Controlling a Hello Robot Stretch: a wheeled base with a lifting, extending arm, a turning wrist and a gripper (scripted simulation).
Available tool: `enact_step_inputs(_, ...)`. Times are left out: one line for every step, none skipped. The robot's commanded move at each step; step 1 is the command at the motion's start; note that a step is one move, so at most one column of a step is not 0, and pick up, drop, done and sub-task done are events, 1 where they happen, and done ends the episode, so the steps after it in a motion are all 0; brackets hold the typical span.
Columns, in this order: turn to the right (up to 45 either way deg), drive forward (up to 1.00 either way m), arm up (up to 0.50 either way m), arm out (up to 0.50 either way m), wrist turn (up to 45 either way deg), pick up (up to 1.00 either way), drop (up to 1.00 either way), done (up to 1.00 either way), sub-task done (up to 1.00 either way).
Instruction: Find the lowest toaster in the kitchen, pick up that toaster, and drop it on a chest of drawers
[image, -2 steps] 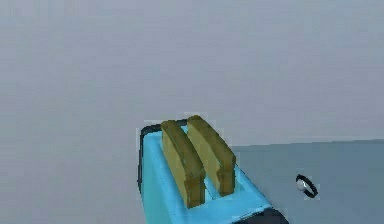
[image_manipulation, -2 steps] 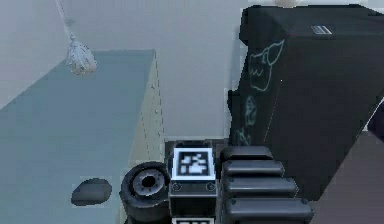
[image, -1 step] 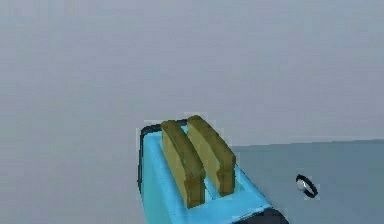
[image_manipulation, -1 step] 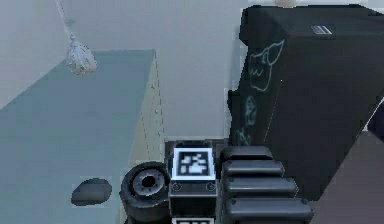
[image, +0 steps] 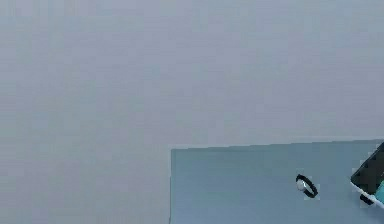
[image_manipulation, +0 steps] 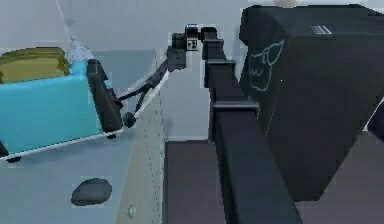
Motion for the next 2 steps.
enact_step_inputs(0.0,0.0,0.0,0.0,39.0,0.0,0.0,0.0,0.0)
enact_step_inputs(0.0,0.0,-0.12,0.0,0.0,0.0,0.0,0.0,0.0)
